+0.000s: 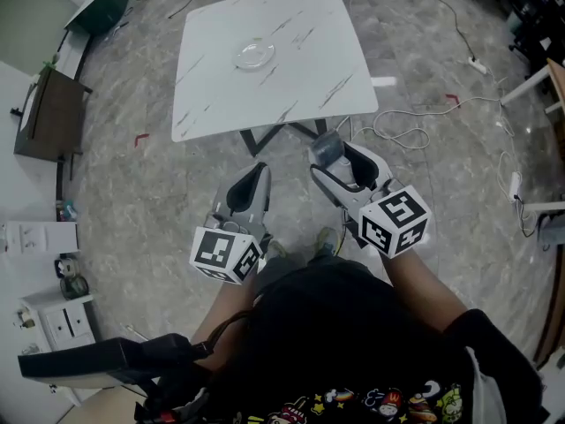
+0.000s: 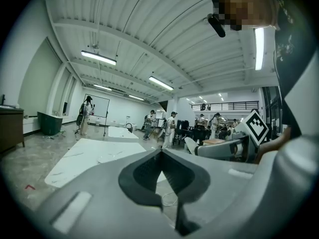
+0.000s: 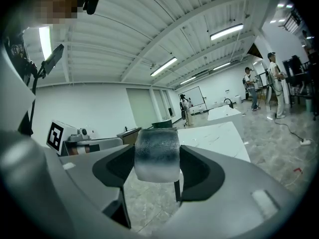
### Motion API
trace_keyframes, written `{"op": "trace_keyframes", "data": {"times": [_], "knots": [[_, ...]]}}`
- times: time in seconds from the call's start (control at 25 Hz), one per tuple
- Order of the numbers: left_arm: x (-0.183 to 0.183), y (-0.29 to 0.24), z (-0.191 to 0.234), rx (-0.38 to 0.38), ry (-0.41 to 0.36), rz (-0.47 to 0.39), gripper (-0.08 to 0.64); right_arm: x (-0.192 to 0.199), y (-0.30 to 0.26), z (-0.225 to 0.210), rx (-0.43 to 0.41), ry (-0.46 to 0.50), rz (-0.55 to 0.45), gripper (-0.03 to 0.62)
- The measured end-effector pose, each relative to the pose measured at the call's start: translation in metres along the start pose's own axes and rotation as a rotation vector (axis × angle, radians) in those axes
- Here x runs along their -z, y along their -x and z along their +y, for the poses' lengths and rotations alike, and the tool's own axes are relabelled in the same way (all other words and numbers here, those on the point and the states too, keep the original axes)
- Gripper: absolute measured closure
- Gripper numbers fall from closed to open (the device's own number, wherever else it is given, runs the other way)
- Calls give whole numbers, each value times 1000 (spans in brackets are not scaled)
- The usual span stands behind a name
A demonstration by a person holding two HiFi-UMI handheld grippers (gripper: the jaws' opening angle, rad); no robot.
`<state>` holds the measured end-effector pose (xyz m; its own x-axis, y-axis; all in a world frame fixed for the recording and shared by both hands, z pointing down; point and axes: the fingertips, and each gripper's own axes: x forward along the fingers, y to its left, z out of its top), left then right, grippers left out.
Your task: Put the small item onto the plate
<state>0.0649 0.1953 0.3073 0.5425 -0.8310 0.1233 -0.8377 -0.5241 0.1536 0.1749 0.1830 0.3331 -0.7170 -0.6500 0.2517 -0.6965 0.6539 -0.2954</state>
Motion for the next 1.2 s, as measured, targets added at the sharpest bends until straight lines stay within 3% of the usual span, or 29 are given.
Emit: {"op": "trace_keyframes", "data": {"times": [0.56, 1.2], "knots": [[10, -25, 14, -34, 29, 15, 560, 4, -24, -24, -35, -5, 50, 281], [7, -94, 83, 89, 64, 44, 560, -9, -99, -47, 40, -36, 81, 281]]}}
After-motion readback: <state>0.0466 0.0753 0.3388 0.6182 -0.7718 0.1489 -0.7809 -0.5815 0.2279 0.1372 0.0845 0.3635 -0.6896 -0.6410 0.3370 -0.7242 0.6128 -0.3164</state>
